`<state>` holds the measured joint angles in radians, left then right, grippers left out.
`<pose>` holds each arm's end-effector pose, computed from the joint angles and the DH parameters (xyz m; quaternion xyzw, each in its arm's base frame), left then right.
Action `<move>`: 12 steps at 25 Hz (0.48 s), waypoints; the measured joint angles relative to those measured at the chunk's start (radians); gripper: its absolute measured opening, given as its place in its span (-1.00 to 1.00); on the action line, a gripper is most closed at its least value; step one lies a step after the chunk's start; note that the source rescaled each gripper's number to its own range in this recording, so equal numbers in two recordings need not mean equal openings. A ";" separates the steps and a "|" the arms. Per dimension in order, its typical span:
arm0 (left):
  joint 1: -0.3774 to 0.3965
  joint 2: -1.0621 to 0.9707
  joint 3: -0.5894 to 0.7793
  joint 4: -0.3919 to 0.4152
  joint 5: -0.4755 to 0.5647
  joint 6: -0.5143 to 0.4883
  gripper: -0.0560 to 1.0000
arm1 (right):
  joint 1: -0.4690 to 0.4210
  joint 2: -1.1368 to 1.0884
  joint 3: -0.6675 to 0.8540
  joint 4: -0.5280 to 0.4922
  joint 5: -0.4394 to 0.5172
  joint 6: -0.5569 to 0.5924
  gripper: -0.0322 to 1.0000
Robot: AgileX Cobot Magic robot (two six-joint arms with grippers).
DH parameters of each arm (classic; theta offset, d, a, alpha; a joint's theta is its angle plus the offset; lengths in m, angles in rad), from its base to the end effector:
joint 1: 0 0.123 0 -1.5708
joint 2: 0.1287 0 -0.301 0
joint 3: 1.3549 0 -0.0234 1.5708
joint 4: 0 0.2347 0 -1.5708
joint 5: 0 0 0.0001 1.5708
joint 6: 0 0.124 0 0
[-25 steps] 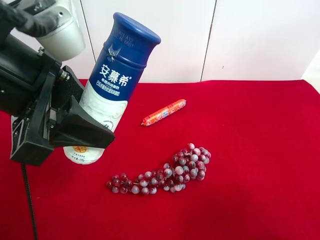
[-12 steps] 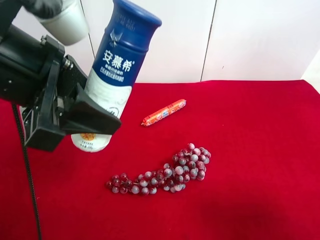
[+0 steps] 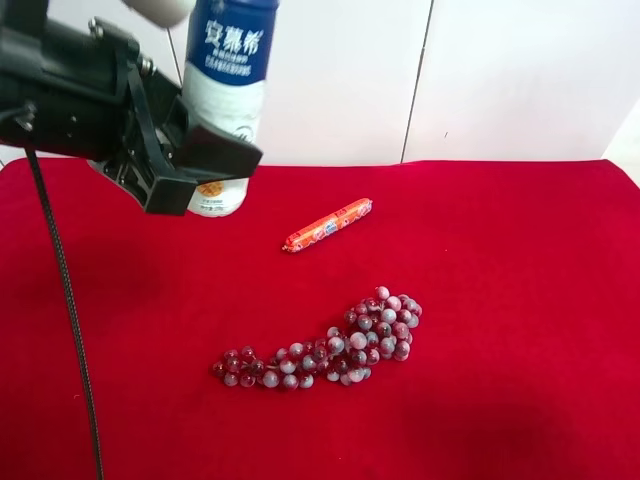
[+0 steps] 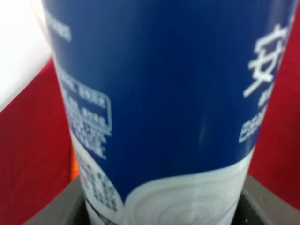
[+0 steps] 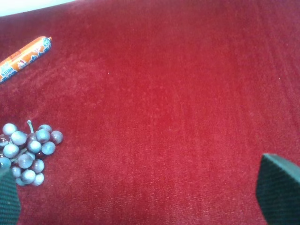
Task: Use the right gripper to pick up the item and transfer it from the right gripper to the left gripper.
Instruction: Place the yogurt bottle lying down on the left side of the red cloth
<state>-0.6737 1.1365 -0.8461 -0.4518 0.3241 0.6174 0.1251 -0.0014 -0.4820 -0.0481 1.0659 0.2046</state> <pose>0.1861 -0.1707 0.3270 0.3897 0.7643 -0.1813 0.4808 -0.0040 -0.0058 0.2488 0.0349 0.8579 0.0603 0.5091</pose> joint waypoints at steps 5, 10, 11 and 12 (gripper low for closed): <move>0.169 0.040 0.062 0.003 -0.054 0.000 -0.75 | 0.000 0.000 0.000 0.000 0.000 0.000 1.00; 0.345 0.113 0.069 0.004 -0.092 0.000 -0.75 | 0.000 0.000 0.000 0.000 0.000 0.000 1.00; 0.378 0.134 0.069 0.004 -0.090 0.000 -0.75 | 0.000 0.000 0.000 0.000 0.000 0.000 1.00; 0.405 0.152 0.069 0.004 -0.081 0.000 -0.75 | 0.000 0.000 0.000 0.000 0.000 0.000 1.00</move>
<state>-0.2687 1.2888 -0.7773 -0.4483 0.2428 0.6174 0.1251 -0.0014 -0.4820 -0.0481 1.0659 0.2046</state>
